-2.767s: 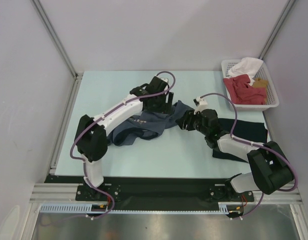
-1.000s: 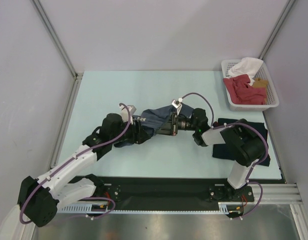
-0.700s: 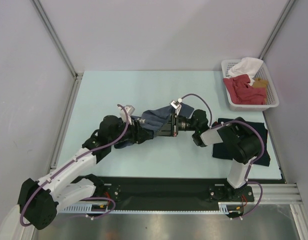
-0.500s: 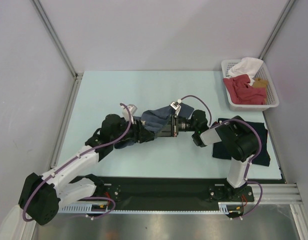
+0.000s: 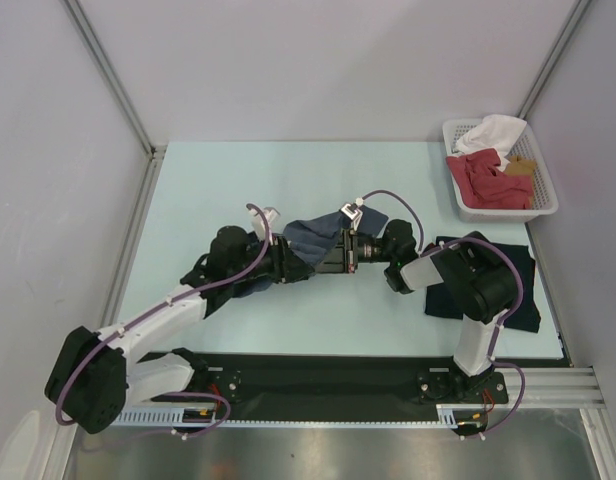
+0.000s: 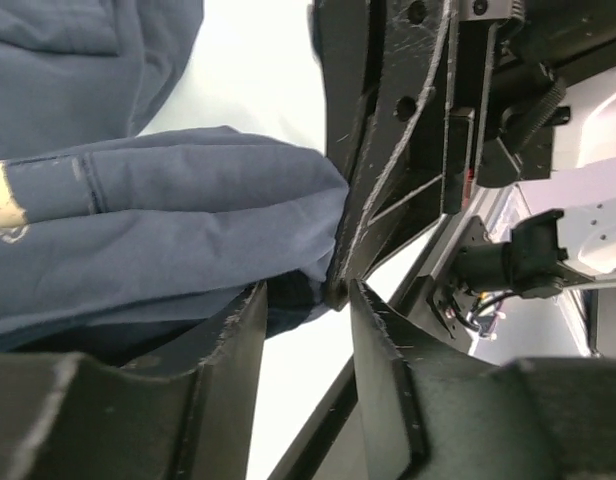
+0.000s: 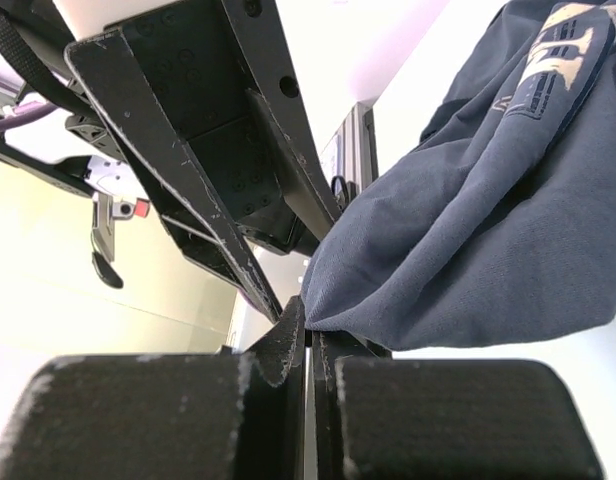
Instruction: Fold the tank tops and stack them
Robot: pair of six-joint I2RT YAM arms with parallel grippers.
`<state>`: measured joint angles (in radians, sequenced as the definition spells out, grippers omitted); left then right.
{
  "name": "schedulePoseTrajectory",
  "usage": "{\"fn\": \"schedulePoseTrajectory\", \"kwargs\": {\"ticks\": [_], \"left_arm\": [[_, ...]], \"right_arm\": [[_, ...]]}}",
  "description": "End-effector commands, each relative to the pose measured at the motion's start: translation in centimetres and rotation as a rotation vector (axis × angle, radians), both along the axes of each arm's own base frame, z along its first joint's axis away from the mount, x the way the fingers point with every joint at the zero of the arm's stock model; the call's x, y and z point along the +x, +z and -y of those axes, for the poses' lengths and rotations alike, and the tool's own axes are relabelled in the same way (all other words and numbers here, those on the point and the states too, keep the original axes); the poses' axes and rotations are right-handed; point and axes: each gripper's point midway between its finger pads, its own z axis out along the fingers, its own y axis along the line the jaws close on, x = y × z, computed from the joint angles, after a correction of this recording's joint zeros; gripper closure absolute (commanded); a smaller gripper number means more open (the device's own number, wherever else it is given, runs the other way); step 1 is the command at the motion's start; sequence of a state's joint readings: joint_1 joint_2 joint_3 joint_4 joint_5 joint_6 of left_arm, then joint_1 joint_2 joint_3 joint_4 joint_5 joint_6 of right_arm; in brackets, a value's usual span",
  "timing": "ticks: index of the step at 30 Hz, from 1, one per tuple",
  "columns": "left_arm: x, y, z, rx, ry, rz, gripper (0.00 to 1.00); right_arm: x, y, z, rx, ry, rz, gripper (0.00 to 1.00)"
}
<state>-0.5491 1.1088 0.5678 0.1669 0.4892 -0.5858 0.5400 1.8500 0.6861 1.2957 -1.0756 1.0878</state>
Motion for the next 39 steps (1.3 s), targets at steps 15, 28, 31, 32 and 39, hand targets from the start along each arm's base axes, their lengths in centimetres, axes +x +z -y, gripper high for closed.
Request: {"fn": "schedulePoseTrajectory", "kwargs": {"ticks": [15, 28, 31, 32, 39], "left_arm": [[0.4, 1.5, -0.3, -0.033, 0.033, 0.038, 0.84], [-1.1, 2.8, -1.4, -0.005, 0.067, 0.03, 0.94], [-0.9, 1.3, -2.2, 0.048, 0.105, 0.009, 0.59], [-0.9, 1.0, -2.2, 0.052, 0.103, 0.004, 0.53], [-0.7, -0.1, -0.8, 0.02, 0.034, 0.007, 0.39]], "right_arm": [[-0.6, 3.5, 0.4, 0.132, 0.018, 0.228, 1.0], [1.1, 2.0, 0.7, 0.095, -0.047, 0.181, 1.0], [1.0, 2.1, 0.8, 0.1, -0.045, 0.186, 1.0], [1.0, 2.1, 0.8, 0.1, -0.046, 0.183, 1.0], [0.9, 2.3, 0.9, 0.109, -0.038, 0.187, 1.0]]}}
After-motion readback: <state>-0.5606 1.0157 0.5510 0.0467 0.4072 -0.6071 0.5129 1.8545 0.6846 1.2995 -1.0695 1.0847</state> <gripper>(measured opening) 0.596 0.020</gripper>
